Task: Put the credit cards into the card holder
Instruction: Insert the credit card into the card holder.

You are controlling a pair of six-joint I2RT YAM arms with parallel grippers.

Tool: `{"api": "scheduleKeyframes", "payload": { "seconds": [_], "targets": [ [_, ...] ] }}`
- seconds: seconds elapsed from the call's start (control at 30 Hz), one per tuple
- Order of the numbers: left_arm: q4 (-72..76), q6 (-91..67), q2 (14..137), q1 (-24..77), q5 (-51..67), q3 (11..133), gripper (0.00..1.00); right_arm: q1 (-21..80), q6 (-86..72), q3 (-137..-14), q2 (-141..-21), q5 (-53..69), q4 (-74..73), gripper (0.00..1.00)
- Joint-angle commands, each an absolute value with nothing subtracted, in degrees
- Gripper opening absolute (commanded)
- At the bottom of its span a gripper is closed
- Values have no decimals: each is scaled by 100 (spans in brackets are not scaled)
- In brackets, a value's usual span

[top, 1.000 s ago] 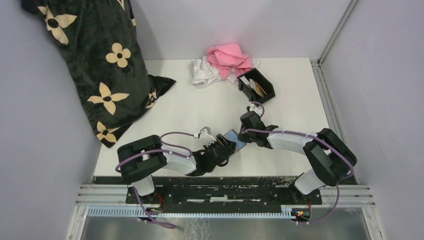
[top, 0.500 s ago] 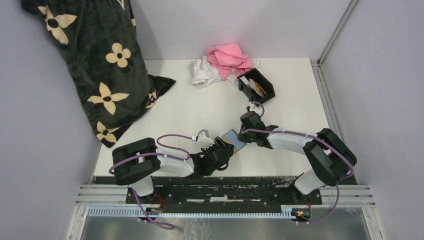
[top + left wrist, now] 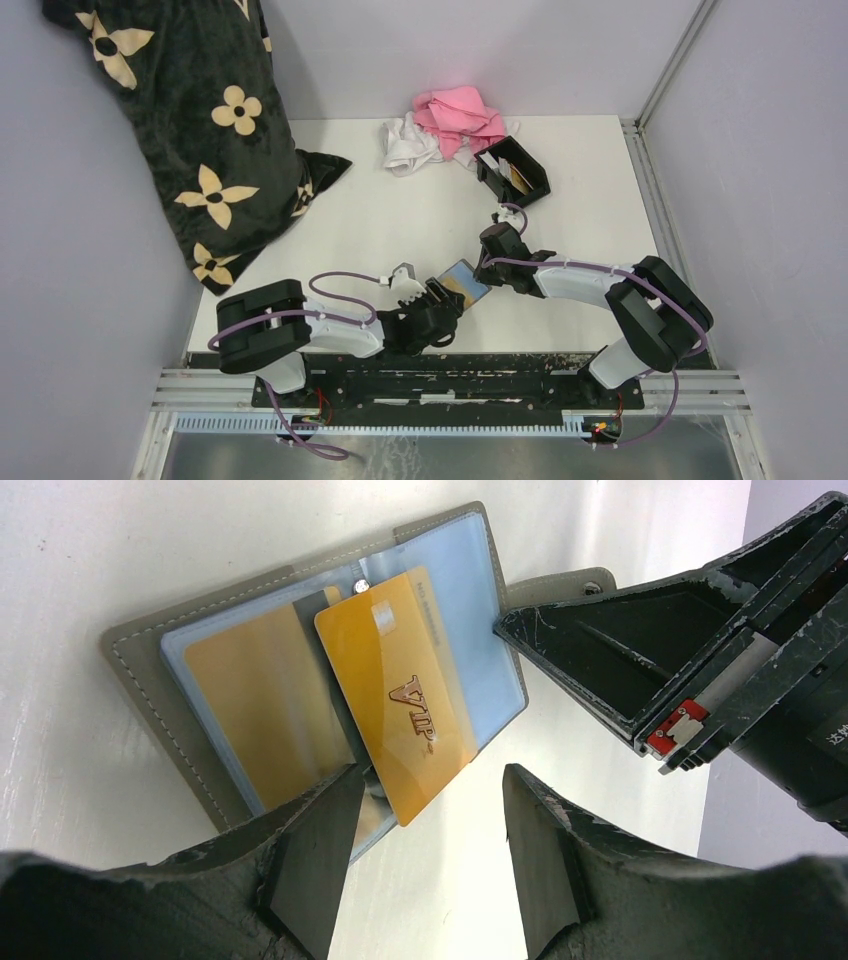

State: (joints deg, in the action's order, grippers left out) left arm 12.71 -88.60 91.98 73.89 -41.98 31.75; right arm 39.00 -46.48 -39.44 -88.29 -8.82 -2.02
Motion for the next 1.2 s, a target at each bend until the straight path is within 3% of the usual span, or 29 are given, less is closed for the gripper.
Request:
{"api": "scheduleKeyframes", "payload": {
  "seconds": [0.0, 0.8, 1.17],
  "targets": [
    [-1640, -8667, 9693, 7497, -3644, 2505, 68, 3885, -4562, -3789, -9117, -978, -696, 16],
    [-1907, -8508, 9813, 7497, -4079, 3135, 68, 3885, -4568, -3753, -9117, -949, -659, 16],
    [-2048, -8519, 9115, 7496, -4213, 3096, 68, 3887, -4578, -3718, -9116, -932, -616, 16]
  ]
}}
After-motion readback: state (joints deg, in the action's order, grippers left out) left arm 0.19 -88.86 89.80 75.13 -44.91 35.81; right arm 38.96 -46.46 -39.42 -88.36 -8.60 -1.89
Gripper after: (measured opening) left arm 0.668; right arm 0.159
